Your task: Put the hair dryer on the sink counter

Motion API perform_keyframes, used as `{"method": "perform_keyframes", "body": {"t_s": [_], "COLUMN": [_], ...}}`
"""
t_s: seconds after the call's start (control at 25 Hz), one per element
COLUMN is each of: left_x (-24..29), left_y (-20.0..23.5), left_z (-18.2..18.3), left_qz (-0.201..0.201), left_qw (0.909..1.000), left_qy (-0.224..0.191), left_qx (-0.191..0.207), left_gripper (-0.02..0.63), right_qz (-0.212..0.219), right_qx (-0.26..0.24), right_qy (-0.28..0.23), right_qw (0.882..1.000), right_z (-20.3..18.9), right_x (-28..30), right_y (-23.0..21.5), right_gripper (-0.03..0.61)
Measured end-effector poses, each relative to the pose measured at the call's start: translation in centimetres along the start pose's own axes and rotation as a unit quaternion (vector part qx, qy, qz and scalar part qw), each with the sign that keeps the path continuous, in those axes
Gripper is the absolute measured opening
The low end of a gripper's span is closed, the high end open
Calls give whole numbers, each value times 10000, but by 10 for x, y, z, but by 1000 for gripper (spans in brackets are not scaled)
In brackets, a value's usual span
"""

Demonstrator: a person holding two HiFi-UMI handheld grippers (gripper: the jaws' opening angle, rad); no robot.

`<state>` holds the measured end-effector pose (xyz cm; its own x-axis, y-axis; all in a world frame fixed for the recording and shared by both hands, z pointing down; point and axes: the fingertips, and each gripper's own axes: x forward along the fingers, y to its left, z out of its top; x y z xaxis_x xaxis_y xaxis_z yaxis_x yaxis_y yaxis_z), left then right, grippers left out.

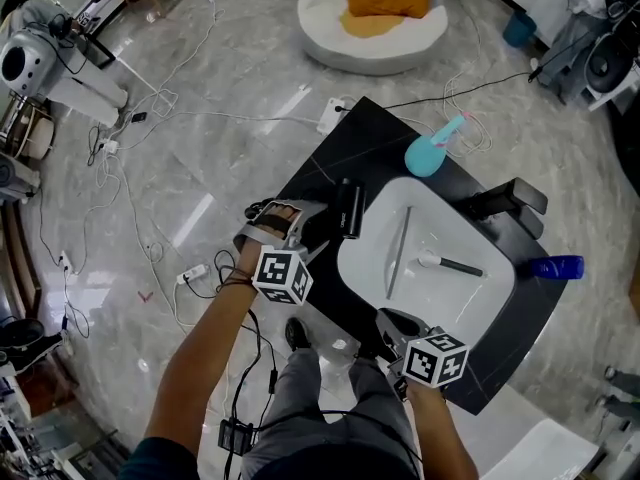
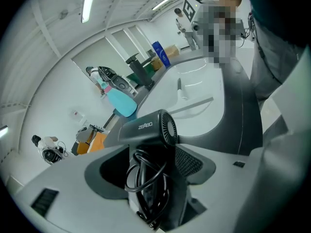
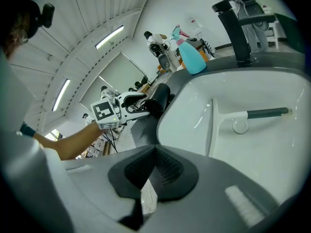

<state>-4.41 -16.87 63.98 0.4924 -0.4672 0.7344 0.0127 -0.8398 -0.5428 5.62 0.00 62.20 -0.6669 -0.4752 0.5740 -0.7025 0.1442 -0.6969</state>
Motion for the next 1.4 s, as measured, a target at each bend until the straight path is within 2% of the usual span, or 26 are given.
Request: {"method": "perform_keyframes", "body": {"t_s": [0.12, 0.32, 0.6, 0.76, 0.92, 1.04, 1.12, 1.2, 1.32, 1.4], "left_x": [-3, -12, -30, -55, -97, -136, -167, -202, -259, -299], "left_y": [1, 7, 20, 35, 57, 74, 88, 103, 119, 126], "left_z": [5, 9, 13, 23, 36, 46, 55, 62, 69, 70], "left_qz": [3, 88, 277, 503, 856, 1160, 1348, 1542, 1811, 2000], "left_qw": [10000, 9986, 9949, 9881, 9756, 9587, 9432, 9206, 8747, 8562], "left_qy": [-25, -189, -370, -651, -1014, -1395, -1749, -2164, -2671, -2891], "left_qx": [-52, -484, -896, -1303, -1751, -2189, -2483, -2862, -3615, -3787], "left_gripper": [293, 293, 291, 279, 240, 191, 159, 115, 27, 6], "right_qz": [19, 34, 32, 57, 92, 122, 150, 198, 305, 396], "right_qx": [-7, -2, -30, -88, -181, -266, -335, -426, -635, -841], "right_qy": [-24, -42, -77, -152, -259, -353, -431, -522, -693, -828], "right_qw": [10000, 10000, 10000, 9998, 9995, 9989, 9984, 9975, 9951, 9922], "right_z": [-1, -4, -6, 0, 10, 19, 27, 37, 53, 65], "right_x": [-4, -9, -17, -24, -33, -41, -47, -55, -72, -86], "right_y": [1, 2, 4, 11, 23, 32, 39, 49, 68, 83], "right_gripper": [11, 11, 11, 11, 11, 11, 11, 11, 11, 11]}}
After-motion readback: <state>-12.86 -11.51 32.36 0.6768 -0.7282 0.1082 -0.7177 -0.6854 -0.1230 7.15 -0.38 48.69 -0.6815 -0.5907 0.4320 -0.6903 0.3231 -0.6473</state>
